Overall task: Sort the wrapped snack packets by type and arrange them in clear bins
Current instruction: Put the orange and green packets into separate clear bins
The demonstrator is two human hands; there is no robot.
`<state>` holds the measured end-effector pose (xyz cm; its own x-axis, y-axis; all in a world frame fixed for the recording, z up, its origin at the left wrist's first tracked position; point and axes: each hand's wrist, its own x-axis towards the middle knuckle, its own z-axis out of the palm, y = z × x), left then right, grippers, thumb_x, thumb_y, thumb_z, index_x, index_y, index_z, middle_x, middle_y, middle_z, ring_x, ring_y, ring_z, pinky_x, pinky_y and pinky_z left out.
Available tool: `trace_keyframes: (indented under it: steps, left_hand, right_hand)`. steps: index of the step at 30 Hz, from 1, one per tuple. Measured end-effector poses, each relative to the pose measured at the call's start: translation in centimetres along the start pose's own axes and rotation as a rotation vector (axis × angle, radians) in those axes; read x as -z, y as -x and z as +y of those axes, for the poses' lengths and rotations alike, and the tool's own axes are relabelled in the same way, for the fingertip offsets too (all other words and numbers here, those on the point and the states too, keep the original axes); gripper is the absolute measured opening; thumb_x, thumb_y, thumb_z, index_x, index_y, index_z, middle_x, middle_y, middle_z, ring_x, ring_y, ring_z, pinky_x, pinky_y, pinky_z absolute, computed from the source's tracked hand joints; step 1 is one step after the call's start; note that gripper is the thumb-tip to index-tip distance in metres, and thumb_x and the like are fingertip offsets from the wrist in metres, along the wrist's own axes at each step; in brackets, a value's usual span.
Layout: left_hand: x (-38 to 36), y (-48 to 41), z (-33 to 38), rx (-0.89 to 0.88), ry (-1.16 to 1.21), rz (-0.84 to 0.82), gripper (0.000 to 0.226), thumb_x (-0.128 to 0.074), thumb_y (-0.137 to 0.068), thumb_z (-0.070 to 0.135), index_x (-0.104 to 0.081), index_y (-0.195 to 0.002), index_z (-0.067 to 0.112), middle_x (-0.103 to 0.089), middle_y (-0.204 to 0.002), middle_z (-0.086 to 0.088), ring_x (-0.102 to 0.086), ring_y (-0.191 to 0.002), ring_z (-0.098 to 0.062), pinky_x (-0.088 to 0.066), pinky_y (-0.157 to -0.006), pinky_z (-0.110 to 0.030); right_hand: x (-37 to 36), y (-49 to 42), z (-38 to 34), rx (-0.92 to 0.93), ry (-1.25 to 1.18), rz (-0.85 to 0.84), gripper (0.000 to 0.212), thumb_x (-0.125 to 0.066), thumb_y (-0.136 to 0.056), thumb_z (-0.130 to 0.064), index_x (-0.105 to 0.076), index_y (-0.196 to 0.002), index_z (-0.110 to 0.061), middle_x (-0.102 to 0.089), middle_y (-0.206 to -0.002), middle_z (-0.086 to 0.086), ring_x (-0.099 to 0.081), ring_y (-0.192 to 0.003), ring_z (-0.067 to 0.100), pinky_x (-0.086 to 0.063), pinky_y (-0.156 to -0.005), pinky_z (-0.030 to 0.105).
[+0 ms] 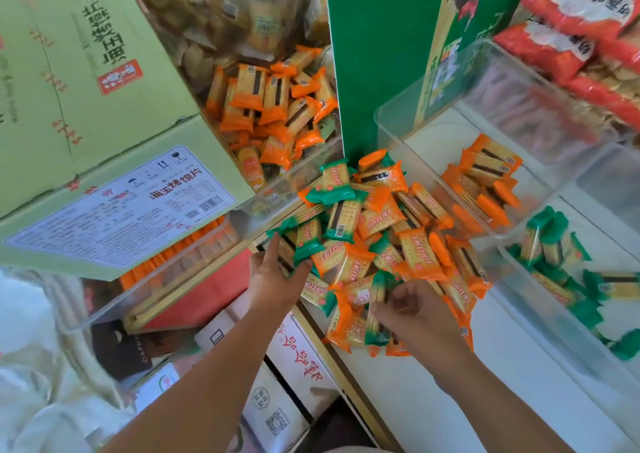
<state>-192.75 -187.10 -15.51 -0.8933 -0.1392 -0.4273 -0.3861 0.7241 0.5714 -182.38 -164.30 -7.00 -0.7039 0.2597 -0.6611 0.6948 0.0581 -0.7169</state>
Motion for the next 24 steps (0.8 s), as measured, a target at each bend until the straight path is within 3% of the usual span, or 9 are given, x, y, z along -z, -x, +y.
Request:
trace_keyframes:
  steps: [3, 7, 10, 12, 15, 17, 19, 22, 24]
  left_hand:
    - [0.1, -0.7, 0.5, -0.001, -0.030, -0.021, 0.082, -0.068, -0.090, 0.055, -0.028, -0.159, 0.039, -0.037, -0.145, -0.003, -0.055, -0.117, -0.023, -0.048, -0.083, -0.029]
    - [-0.6, -0.2, 1.6, 0.014, -0.081, -0.064, 0.077, -0.059, -0.097, 0.045, -0.019, -0.162, 0.039, -0.028, -0.162, 0.002, -0.053, -0.130, -0.025, -0.048, -0.078, -0.030]
    - [-1.9, 2.2, 3.2, -0.033, 0.167, -0.173, 0.073, -0.057, -0.095, 0.031, -0.023, -0.158, 0.045, -0.038, -0.156, 0.014, -0.055, -0.130, -0.018, -0.052, -0.097, -0.035]
    - [-3.5, 3.4, 2.8, -0.062, 0.272, -0.268, 0.073, -0.059, -0.086, 0.035, -0.030, -0.150, 0.051, -0.048, -0.147, 0.015, -0.055, -0.129, -0.014, -0.052, -0.104, -0.041]
    - [-4.4, 4.2, 3.0, -0.039, 0.260, -0.343, 0.092, -0.063, -0.082, 0.042, -0.013, -0.159, 0.051, -0.023, -0.166, 0.019, -0.041, -0.142, -0.007, -0.049, -0.110, -0.040]
    - [-3.7, 4.6, 3.0, 0.003, 0.221, -0.403, 0.090, -0.063, -0.089, 0.032, -0.010, -0.159, 0.053, -0.023, -0.163, 0.024, -0.044, -0.134, -0.004, -0.052, -0.103, -0.033]
    - [-3.1, 4.5, 2.2, 0.025, 0.243, -0.454, 0.084, -0.059, -0.093, 0.014, -0.021, -0.158, 0.051, -0.043, -0.151, 0.019, -0.059, -0.115, -0.007, -0.056, -0.084, -0.025]
    - [-2.2, 4.3, 0.8, 0.038, 0.143, -0.294, 0.069, -0.048, -0.095, 0.002, -0.038, -0.155, 0.035, -0.053, -0.136, 0.010, -0.068, -0.082, -0.009, -0.051, -0.059, -0.013]
    - [-1.4, 4.8, -0.3, -0.042, -0.048, -0.157, 0.055, -0.053, -0.098, 0.012, -0.047, -0.151, 0.026, -0.058, -0.142, 0.001, -0.064, -0.097, -0.008, -0.044, -0.070, -0.003]
  right_hand:
    - [-0.1, -0.9, -0.5, 0.013, -0.024, -0.002, 0.030, -0.086, -0.080, -0.028, -0.063, -0.096, -0.018, -0.065, -0.099, 0.003, -0.068, -0.094, 0.023, -0.061, -0.076, 0.039]
    - [-0.4, -1.7, -0.8, 0.009, -0.026, -0.018, 0.030, -0.086, -0.080, -0.028, -0.063, -0.097, -0.019, -0.066, -0.100, 0.003, -0.070, -0.095, 0.023, -0.061, -0.083, 0.047]
    - [-0.7, -2.1, -1.2, 0.017, -0.017, -0.018, 0.029, -0.085, -0.082, -0.027, -0.063, -0.097, -0.018, -0.065, -0.101, 0.005, -0.069, -0.095, 0.025, -0.060, -0.086, 0.050]
    - [-0.8, -2.3, -1.3, 0.026, -0.014, -0.009, 0.029, -0.085, -0.082, -0.027, -0.062, -0.097, -0.017, -0.064, -0.100, 0.007, -0.068, -0.095, 0.026, -0.059, -0.086, 0.051]
    - [-0.2, -2.5, -1.2, 0.041, -0.005, 0.018, 0.029, -0.085, -0.081, -0.028, -0.063, -0.097, -0.019, -0.065, -0.100, 0.004, -0.068, -0.095, 0.024, -0.059, -0.086, 0.050]
    - [0.4, -2.5, -0.9, 0.053, -0.009, 0.042, 0.029, -0.086, -0.081, -0.027, -0.063, -0.096, -0.019, -0.066, -0.100, 0.003, -0.069, -0.094, 0.023, -0.061, -0.084, 0.046]
    - [0.8, -2.4, -0.4, 0.061, -0.012, 0.048, 0.029, -0.087, -0.080, -0.026, -0.063, -0.096, -0.019, -0.066, -0.100, 0.003, -0.069, -0.092, 0.023, -0.061, -0.081, 0.043]
    - [1.0, -2.2, 0.8, 0.017, -0.034, 0.049, 0.030, -0.088, -0.078, -0.025, -0.064, -0.095, -0.019, -0.066, -0.099, 0.004, -0.069, -0.095, 0.026, -0.061, -0.084, 0.049]
    - [1.0, -1.9, 1.6, -0.003, -0.060, 0.047, 0.032, -0.089, -0.077, -0.023, -0.063, -0.095, -0.019, -0.066, -0.098, 0.007, -0.069, -0.096, 0.028, -0.060, -0.084, 0.052]
